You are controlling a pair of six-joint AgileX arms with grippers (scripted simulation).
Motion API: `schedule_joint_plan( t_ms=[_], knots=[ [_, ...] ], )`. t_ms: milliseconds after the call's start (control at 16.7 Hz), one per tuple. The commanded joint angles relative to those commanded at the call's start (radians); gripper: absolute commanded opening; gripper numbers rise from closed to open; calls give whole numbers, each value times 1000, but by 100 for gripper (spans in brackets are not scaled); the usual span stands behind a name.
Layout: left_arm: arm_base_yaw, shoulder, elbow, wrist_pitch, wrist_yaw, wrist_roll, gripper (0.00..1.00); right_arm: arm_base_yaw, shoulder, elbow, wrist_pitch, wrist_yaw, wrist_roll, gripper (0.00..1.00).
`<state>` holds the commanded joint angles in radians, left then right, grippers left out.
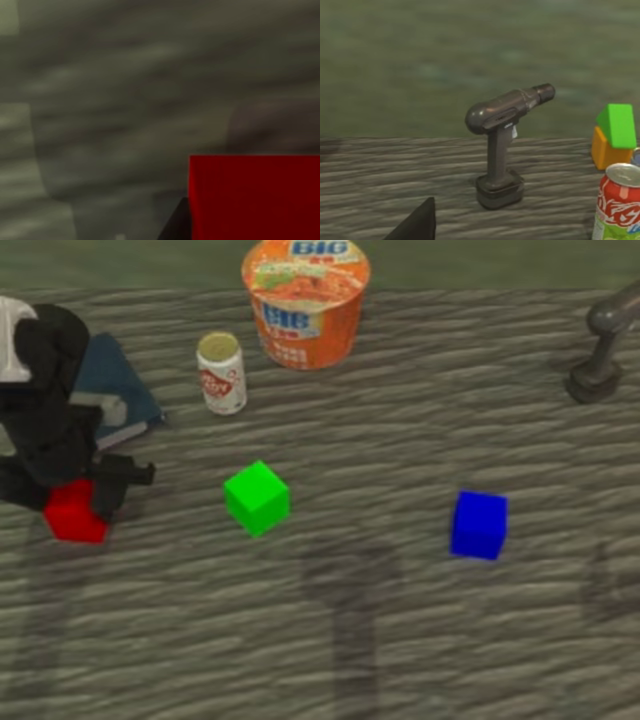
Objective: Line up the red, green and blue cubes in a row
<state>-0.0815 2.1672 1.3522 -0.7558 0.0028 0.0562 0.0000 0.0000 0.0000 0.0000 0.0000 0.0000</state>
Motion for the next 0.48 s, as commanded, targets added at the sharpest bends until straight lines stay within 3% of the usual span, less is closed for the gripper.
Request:
schedule_joint_plan(
  t_ms=[480],
  knots=[
    [0,0,0,0,0,0,0,0,0,0,0,0,0,100]
  ],
)
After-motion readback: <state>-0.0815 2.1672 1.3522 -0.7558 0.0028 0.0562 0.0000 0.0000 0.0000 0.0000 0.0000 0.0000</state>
